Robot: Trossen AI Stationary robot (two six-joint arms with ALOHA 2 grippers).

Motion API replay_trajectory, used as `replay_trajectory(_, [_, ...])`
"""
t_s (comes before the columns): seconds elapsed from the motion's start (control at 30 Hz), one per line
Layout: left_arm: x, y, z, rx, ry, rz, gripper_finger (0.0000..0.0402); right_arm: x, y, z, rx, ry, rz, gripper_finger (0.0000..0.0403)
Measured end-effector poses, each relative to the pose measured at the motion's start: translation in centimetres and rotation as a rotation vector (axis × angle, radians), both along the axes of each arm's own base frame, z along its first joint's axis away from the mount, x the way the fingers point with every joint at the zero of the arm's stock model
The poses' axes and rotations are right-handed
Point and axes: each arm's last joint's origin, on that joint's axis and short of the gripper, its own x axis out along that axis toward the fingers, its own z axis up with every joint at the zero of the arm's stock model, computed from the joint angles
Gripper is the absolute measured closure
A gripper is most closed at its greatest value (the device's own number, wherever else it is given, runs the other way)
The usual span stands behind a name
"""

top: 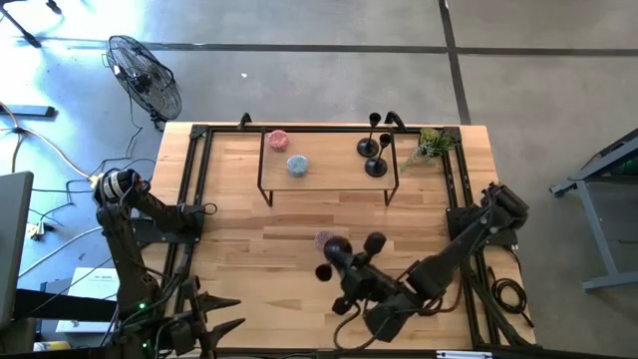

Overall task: Pick & Place candle stick holders
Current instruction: Put the black candle holder on the shelf

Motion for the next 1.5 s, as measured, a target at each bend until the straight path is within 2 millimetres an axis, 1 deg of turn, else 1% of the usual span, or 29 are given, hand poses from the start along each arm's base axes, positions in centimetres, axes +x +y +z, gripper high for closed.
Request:
replay_trajectory(0.1, [0.1, 0.1, -0.2, 0.006, 0.003, 0.001, 0.0230, -0.6, -0.9, 1.2, 0.015, -0.010, -0.009, 0.0396])
replay_trajectory(0.3, [0.0, 0.1, -0.5, 0.006, 0.006, 0.000, 0.0230, -1.0, -3.5, 3.2, 0.027, -0.029, -0.054, 0.0392])
replay_trajectory(0.43, [0.0, 0.1, -0.6, -0.016, 0.005, -0.018, 0.0230, -0.9, -5.9, 4.1, 0.035, -0.008, -0.090, 0.0396])
replay_trajectory(0.53, [0.0, 0.1, -0.7, -0.023, 0.005, -0.022, 0.0230, -0.7, -8.1, 4.1, 0.040, 0.007, -0.156, 0.0394])
replay_trajectory(0.63, [0.0, 0.1, -0.9, -0.033, 0.007, -0.035, 0.0230, -0.1, -10.3, 3.7, 0.057, 0.041, -0.214, 0.0390])
replay_trajectory(0.73, [0.0, 0.1, -0.9, -0.044, 0.007, -0.041, 0.0230, 0.6, -12.6, 3.2, 0.085, 0.078, -0.258, 0.0394])
replay_trajectory(0.87, [0.0, 0.1, -1.0, -0.045, 0.008, -0.044, 0.0230, 1.8, -14.8, 2.4, 0.112, 0.130, -0.274, 0.0396])
replay_trajectory(1.0, [0.0, 0.1, -1.1, -0.055, 0.007, -0.044, 0.0230, 2.5, -17.0, 2.2, 0.138, 0.153, -0.291, 0.0388])
replay_trajectory(1.07, [0.0, 0.1, -1.1, -0.062, 0.008, -0.051, 0.0230, 2.5, -18.2, 1.7, 0.152, 0.169, -0.299, 0.0387])
replay_trajectory(1.17, [0.0, 0.0, -1.1, -0.081, 0.011, -0.073, 0.0230, 2.8, -19.8, 0.5, 0.192, 0.181, -0.290, 0.0394])
replay_trajectory(1.3, [0.1, -0.1, -1.2, -0.096, 0.010, -0.080, 0.0230, 3.4, -21.3, -2.2, 0.241, 0.176, -0.237, 0.0396])
replay_trajectory(1.37, [0.1, -0.1, -1.4, -0.105, 0.019, -0.102, 0.0230, 3.6, -21.9, -3.4, 0.250, 0.153, -0.229, 0.0390])
replay_trajectory(1.43, [0.1, -0.1, -1.5, -0.117, 0.027, -0.119, 0.0230, 3.4, -22.6, -4.1, 0.256, 0.117, -0.237, 0.0386])
replay_trajectory(1.5, [0.0, -0.1, -1.6, -0.130, 0.028, -0.120, 0.0230, 3.1, -23.4, -4.4, 0.255, 0.070, -0.245, 0.0386])
